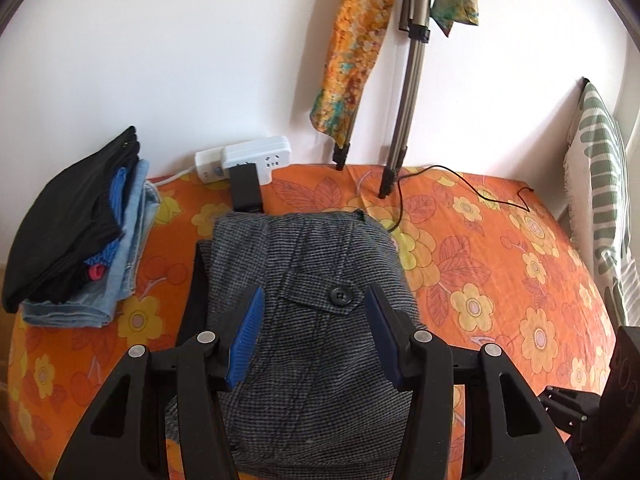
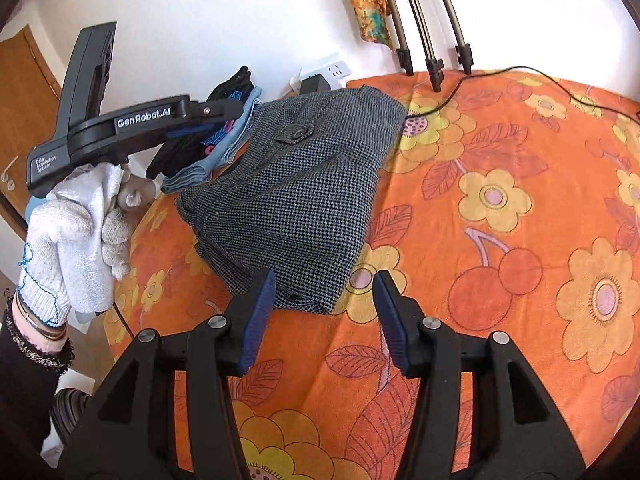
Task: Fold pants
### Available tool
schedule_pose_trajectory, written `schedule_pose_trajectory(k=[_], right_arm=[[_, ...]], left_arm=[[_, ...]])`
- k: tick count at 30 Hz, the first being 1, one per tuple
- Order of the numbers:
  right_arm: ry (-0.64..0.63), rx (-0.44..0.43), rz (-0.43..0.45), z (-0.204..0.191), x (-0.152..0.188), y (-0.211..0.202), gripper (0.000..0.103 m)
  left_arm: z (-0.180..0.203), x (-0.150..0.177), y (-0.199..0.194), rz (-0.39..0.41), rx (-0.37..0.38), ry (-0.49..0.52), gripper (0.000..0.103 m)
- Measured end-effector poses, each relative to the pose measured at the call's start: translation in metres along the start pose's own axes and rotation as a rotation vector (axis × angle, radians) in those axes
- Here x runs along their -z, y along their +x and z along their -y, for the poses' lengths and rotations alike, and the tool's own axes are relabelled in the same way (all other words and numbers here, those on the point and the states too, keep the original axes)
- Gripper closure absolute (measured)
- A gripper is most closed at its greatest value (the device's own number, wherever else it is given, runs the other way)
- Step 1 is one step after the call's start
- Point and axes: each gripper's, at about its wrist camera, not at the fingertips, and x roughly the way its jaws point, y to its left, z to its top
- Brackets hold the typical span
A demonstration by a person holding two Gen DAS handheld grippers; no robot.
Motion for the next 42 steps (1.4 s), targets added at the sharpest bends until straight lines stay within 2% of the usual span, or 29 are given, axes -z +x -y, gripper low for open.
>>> schedule_pose_trajectory(k=[6, 14, 20, 28, 31, 33, 36, 42], right_arm=[[0.038, -0.06, -0.029, 0.008, 0.008, 0.018, 0.05], [0.049, -0.084, -0.028, 0.009, -0.003, 0.031, 0.054], [0.034, -0.118, -0.064, 0.013, 0.005, 0.035, 0.054], [0.016, -0.112, -0.062, 0.019, 0.009, 0.03, 0.055], [0.013, -0.107, -0.08, 0.014, 0.004, 0.042, 0.063], [0.015, -0.119, -0.1, 0.01, 0.002, 0.05, 0.077], [-0.02, -0.09, -0.106, 0.0, 0.002, 0.05, 0.088], [-0.041, -0.109, -0.109, -0.011, 0.008, 0.036, 0.093]], left_arm=[[0.026, -0.024, 0.046, -0.085, 0.014, 0.066, 0.052], [0.032, -0.03, 0.092, -0.144, 0.0, 0.084, 0.052], [0.021, -0.025, 0.112, -0.168, 0.003, 0.075, 0.052], [0.017, -0.025, 0.114, -0.163, 0.028, 0.057, 0.051], [0.015, -0.026, 0.114, -0.169, 0.037, 0.044, 0.051], [0.013, -0.027, 0.115, -0.173, 0.038, 0.04, 0.051], [0.012, -0.027, 0.117, -0.171, 0.026, 0.041, 0.049], [0.008, -0.026, 0.126, -0.164, 0.014, 0.016, 0.049]])
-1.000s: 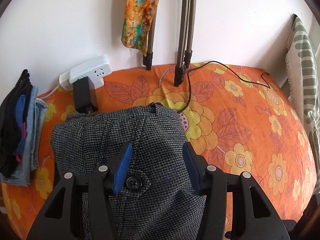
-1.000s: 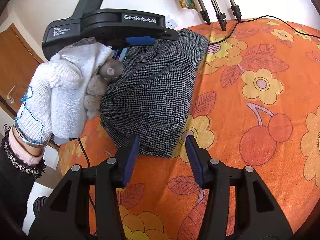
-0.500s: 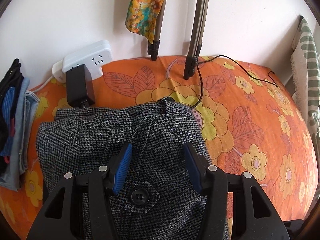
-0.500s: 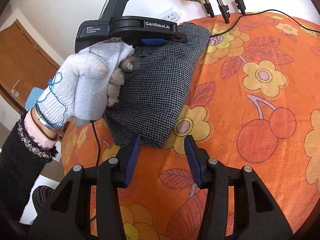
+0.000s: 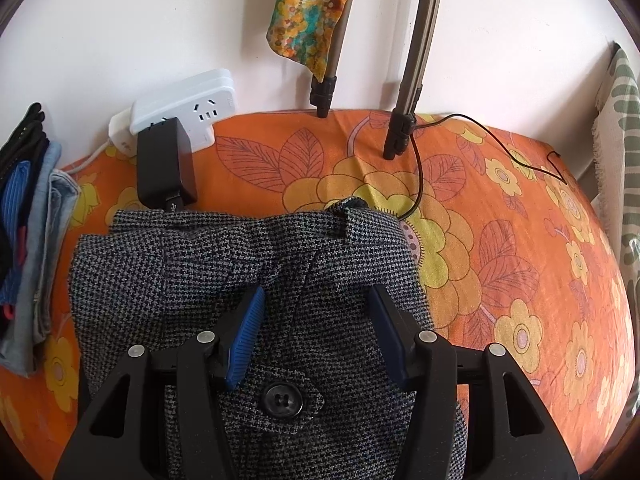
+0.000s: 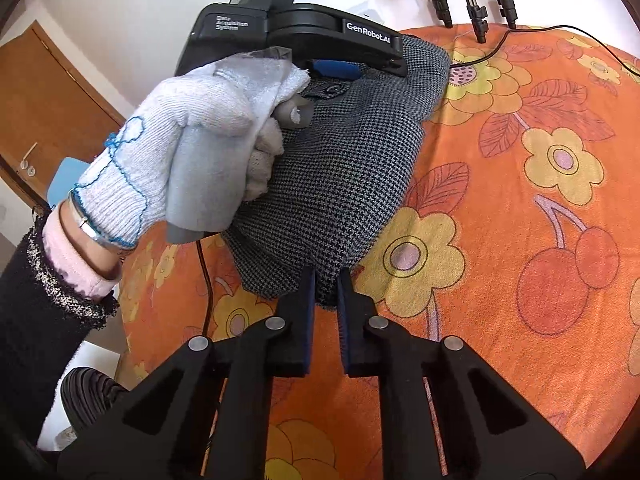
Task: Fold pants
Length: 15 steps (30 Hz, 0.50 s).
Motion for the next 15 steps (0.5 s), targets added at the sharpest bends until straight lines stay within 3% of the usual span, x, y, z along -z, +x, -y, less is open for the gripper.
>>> schedule_pose_trajectory(k=[11, 13, 15], right_arm=[[0.082, -0.144, 0.019, 0.01, -0.003, -0.017, 0.096], [0.089, -0.14, 0.006, 0.015, -0.001, -0.015, 0.091], [0.057, -0.069, -0.01, 0.017, 0.002, -0.011, 0.09]], left_arm=[[-0.004, 0.001, -0.004, 0.003, 0.017, -0.021, 0.048], [-0.005, 0.002, -0.01, -0.001, 0.024, -0.027, 0.048], [-0.004, 0.004, -0.02, 0.009, 0.021, -0.009, 0.049]])
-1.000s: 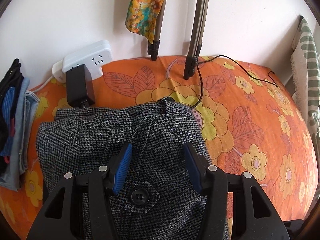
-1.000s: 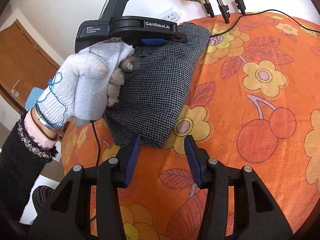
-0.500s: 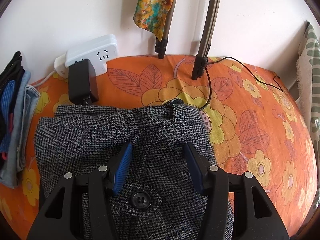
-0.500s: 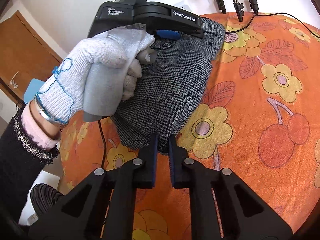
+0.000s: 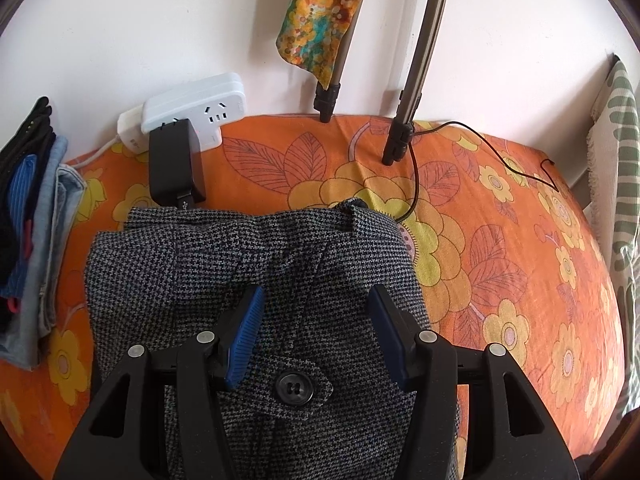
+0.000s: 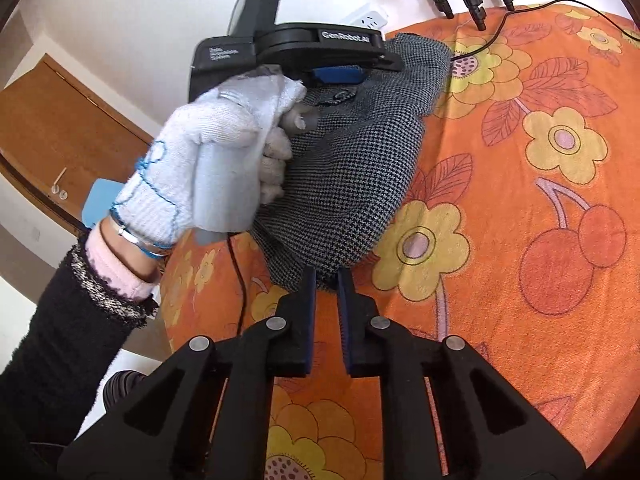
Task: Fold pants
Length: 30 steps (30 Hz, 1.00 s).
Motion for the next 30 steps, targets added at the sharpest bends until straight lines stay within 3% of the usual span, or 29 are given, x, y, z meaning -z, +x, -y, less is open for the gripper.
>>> schedule_pose_trajectory(k=[2, 5, 9, 10, 12, 14, 21, 27, 30], right_arm=[[-0.02, 0.029, -0.015, 0.0, 0.003, 0.004, 0.083], [-0.049, 0.051, -0.021, -0.003, 0.006, 0.008, 0.057], [-0.071, 0.098, -0.01, -0.007, 0.0, 0.017, 0.056], [-0.068, 0.092, -0.014, -0.007, -0.001, 0.02, 0.057], [-0.056, 0.076, -0.023, -0.009, -0.005, 0.027, 0.083], [-0.048, 0.075, -0.011, -0.013, -0.009, 0.029, 0.09], [0.053, -0.065, 0.022, -0.016, -0.007, 0.007, 0.092], [-0.013, -0.048, -0.018, -0.028, 0.004, 0.016, 0.093], [-0.058, 0.013, -0.039, -0.032, 0.006, 0.019, 0.093]], left_arm=[[-0.001, 0.004, -0.013, 0.021, -0.004, 0.011, 0.049], [-0.011, 0.011, -0.031, 0.039, 0.008, -0.005, 0.048], [-0.026, 0.027, -0.053, 0.061, -0.001, -0.011, 0.049], [-0.029, 0.032, -0.057, 0.067, -0.02, 0.001, 0.049], [-0.034, 0.041, -0.062, 0.068, -0.048, 0.012, 0.049], [-0.041, 0.049, -0.064, 0.064, -0.056, 0.001, 0.049], [-0.06, 0.071, -0.04, 0.002, -0.106, -0.017, 0.049], [-0.061, 0.072, -0.027, 0.012, -0.123, -0.016, 0.047], [-0.064, 0.071, -0.034, 0.012, -0.107, -0.022, 0.047]])
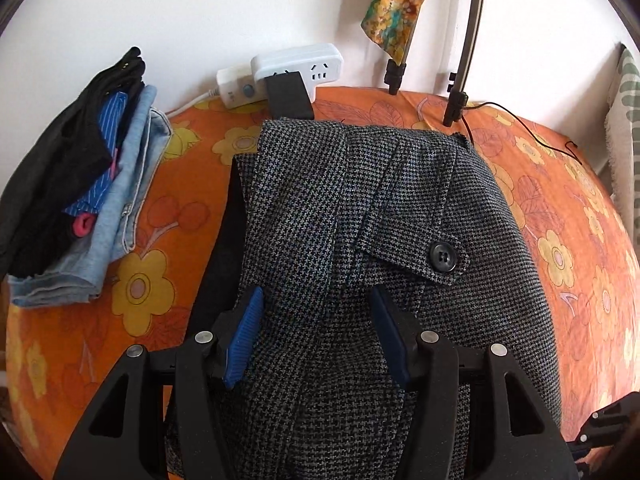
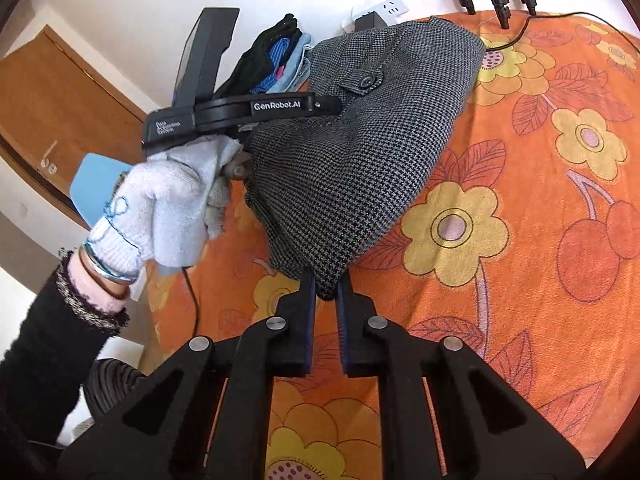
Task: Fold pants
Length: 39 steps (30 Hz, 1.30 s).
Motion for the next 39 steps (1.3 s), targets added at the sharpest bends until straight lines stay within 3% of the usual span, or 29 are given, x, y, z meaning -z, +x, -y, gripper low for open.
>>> schedule_pose_trajectory(k=[2, 4, 5, 9, 11, 15, 18, 22, 26, 29, 32, 36, 39], right_arm=[[0.008, -0.034, -0.047, 0.005, -0.003, 0.001, 0.086], [0.002, -0.043, -0.052, 0.009, -0.007, -0.006, 0.086], [-0.001, -0.049, -0.044, 0.01, -0.009, -0.011, 0.086], [-0.021, -0.007, 0.048, 0.011, -0.018, -0.038, 0.064], [-0.018, 0.014, 0.091, 0.011, -0.023, -0.049, 0.06], [-0.044, 0.143, 0.154, 0.009, -0.029, -0.058, 0.057], [-0.067, 0.256, 0.174, 0.007, -0.041, -0.052, 0.044], [-0.113, 0.362, 0.182, 0.003, -0.052, -0.045, 0.044], [-0.13, 0.386, 0.205, 0.001, -0.068, -0.037, 0.042], [-0.145, 0.405, 0.241, 0.001, -0.077, -0.035, 0.023], [-0.149, 0.419, 0.261, 0.006, -0.086, -0.033, 0.02], [-0.072, 0.375, 0.244, 0.026, -0.097, -0.028, 0.008], [0.01, 0.325, 0.221, 0.042, -0.103, -0.023, 0.008]], left_arm=[[-0.006, 0.002, -0.009, 0.014, -0.004, -0.005, 0.047], [-0.016, 0.005, -0.021, 0.04, -0.007, -0.015, 0.047], [-0.023, 0.007, -0.027, 0.053, -0.005, -0.027, 0.047], [-0.055, 0.017, -0.051, 0.107, 0.02, -0.133, 0.047], [-0.068, 0.021, -0.056, 0.116, 0.03, -0.173, 0.047], [-0.078, 0.026, -0.06, 0.102, 0.027, -0.182, 0.047], [-0.076, 0.028, -0.063, 0.1, 0.036, -0.17, 0.047], [-0.068, 0.028, -0.07, 0.119, 0.039, -0.144, 0.043], [-0.051, 0.024, -0.079, 0.152, 0.014, -0.075, 0.042], [-0.041, 0.022, -0.083, 0.169, 0.014, -0.039, 0.042], [-0.032, 0.02, -0.083, 0.178, 0.012, 0.0, 0.042], [-0.028, 0.017, -0.075, 0.164, 0.034, 0.012, 0.038], [-0.034, 0.014, -0.064, 0.134, 0.074, -0.024, 0.038]])
